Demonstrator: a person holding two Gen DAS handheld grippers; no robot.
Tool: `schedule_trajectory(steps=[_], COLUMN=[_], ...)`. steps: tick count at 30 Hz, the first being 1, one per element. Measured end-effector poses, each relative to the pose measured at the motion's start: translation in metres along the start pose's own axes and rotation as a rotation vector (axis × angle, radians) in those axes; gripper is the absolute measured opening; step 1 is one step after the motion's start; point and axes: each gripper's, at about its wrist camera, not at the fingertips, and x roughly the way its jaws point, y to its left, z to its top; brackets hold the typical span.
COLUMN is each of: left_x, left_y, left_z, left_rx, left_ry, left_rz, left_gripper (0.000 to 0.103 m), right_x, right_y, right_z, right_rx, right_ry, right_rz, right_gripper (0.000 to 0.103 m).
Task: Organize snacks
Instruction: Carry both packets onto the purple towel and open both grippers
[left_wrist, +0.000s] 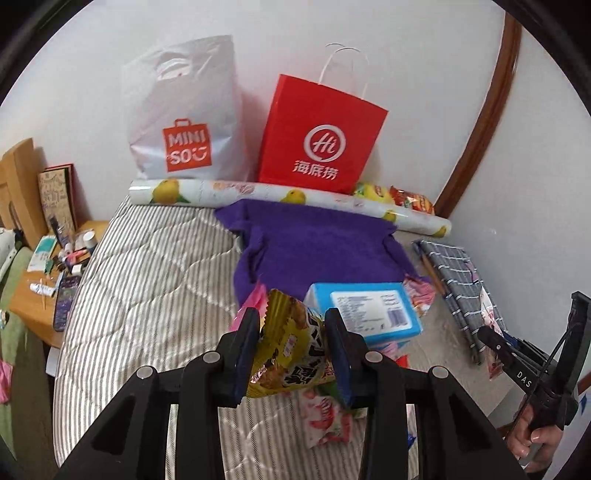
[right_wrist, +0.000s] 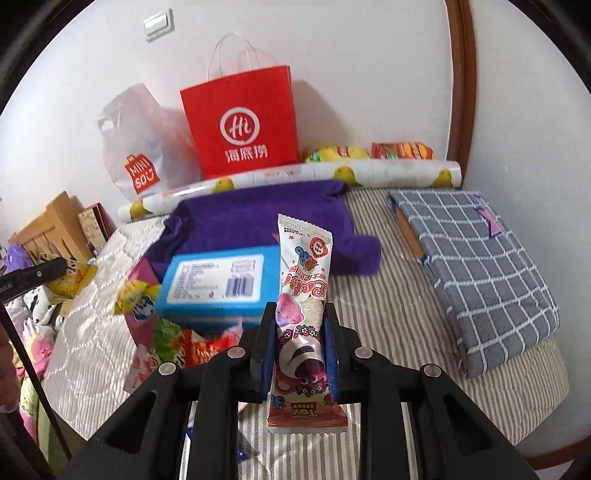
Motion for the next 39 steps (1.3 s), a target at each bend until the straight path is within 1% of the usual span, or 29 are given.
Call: schedule_trajectory(steps=[4, 8, 17, 22, 25, 29, 39], left_x=[0.006, 0.013, 0.041, 0.064, 0.079, 0.101, 0.149], left_y=[-0.011, -0.019, -0.028, -0.025, -0.021, -0.014, 0.001], left_z=[0.016, 0.032, 0.077, 0.096, 0.102, 0.110, 0.131], left_rx=[0.008, 0.018, 0.022, 0.018, 0.018, 0.016, -0.009], left_ry=[-0.001, -0.006, -0.008, 0.004, 0.018, 0.045, 0.084], left_rz=[-0.020, -0.022, -0.014, 0.000, 0.014, 0.036, 0.040], left_gripper=[0.035, 0.035, 0.035, 0.035, 0.035, 0.035, 0.035], right_x=[-0.003, 0.001, 0.029, 0.056, 0.074, 0.100, 0.160], right_y=[0.004, 0.007, 0.012, 0.011, 0.007, -0.002, -0.024], right_z=[0.017, 0.038, 0.090, 0.117, 0.127, 0.135, 0.151], right_rx=[-0.013, -0.019, -0.035, -0.046, -0.047, -0.035, -0.017], right_ry=[-0.023, -0.035, -0.042, -0.034, -0.021, 0.003, 0.060], right_rz=[0.019, 0.039, 0.104, 0.119, 0.123, 0.124, 0.114], right_gripper=[0.023, 0.023, 0.023, 0.023, 0.023, 0.023, 0.023])
